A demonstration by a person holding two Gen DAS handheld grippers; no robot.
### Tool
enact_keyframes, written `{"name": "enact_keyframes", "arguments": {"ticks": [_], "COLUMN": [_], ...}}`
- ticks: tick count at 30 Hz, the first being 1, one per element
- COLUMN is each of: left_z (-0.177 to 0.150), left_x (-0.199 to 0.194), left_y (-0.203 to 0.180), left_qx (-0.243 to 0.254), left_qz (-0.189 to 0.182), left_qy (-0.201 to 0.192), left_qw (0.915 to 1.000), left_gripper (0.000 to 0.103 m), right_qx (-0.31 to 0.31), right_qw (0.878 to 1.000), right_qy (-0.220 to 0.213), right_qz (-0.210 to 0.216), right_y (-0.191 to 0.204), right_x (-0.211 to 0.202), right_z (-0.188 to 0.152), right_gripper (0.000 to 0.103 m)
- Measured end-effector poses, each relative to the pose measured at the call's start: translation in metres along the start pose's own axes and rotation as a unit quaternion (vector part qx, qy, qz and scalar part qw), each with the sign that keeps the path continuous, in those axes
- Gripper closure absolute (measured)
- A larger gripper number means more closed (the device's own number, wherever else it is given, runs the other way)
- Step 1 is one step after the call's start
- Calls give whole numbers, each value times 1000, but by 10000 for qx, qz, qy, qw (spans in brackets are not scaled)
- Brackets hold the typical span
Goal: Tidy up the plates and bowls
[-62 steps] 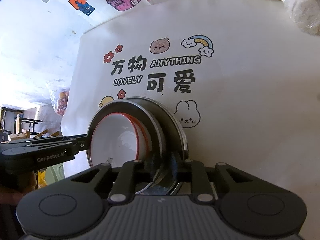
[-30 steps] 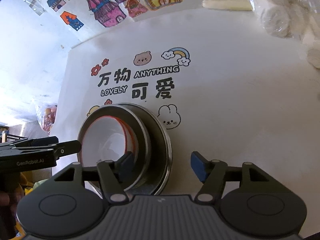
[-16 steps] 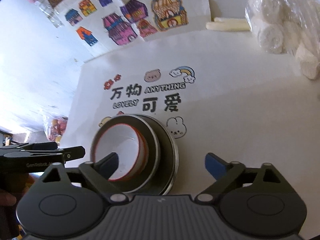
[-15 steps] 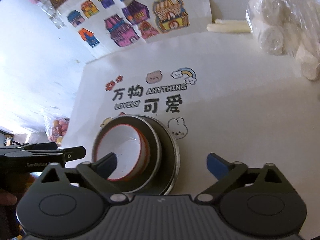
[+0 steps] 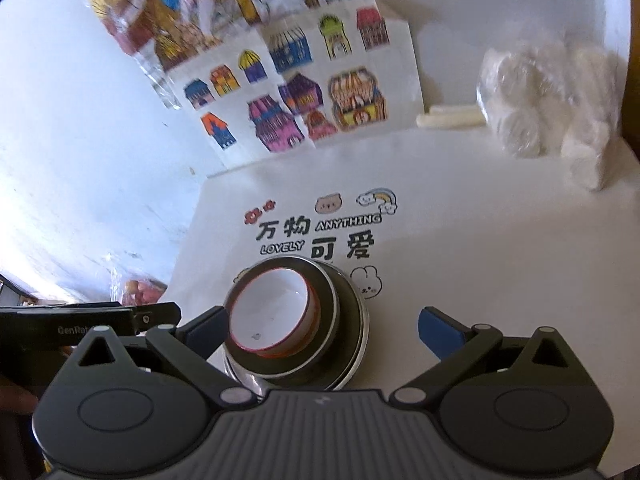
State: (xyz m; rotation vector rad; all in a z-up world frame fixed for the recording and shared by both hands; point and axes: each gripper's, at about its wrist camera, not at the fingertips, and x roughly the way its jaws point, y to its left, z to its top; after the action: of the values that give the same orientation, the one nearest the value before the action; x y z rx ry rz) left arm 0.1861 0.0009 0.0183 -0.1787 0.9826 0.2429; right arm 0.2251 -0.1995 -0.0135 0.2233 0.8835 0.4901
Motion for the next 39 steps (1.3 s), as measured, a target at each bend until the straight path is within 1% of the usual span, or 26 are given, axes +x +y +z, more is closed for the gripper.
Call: {"name": "enact_keyframes", "arguments": {"ticks": [8,13,19,24,29,35,39], "left_z": [-28,-40,-54,-62,-69,-76,-80], "left_x": [-34,-47,-58,-68,-76,-82,-84], "left_y": [-2,1,6,15,29,47,60], "left_qx": [-163,-146,-34,104,289,636,819], "left_qz": [-85,-45,-137,-259,-430,-695,-894], "left_qy": [-446,-439,-542,-745,-1012,-1220,-1254], "left_qw": [9988,9989,9984,9968,9935,9881,9847], "left_gripper": [1,1,1,1,1,1,1], "right_qx": [-128,-208,-165,-65,-57,75,230], "right_qw": [9985,9975,9972,9963,9952,9931,9902], "right_qy": [-531,-673,-717,-840,-950,-1057,-1171], "right_qz": [-52,-91,-118,-155,-229,-504,-721], "right_y": [10,20,29,39,54,77,95], "right_x": [-32,-43,-47,-51,-54,-60,-65], "right_z": [-20,-30,-44,-53,-68,-86,-100], "right_gripper": [0,0,0,0,0,0,0]}}
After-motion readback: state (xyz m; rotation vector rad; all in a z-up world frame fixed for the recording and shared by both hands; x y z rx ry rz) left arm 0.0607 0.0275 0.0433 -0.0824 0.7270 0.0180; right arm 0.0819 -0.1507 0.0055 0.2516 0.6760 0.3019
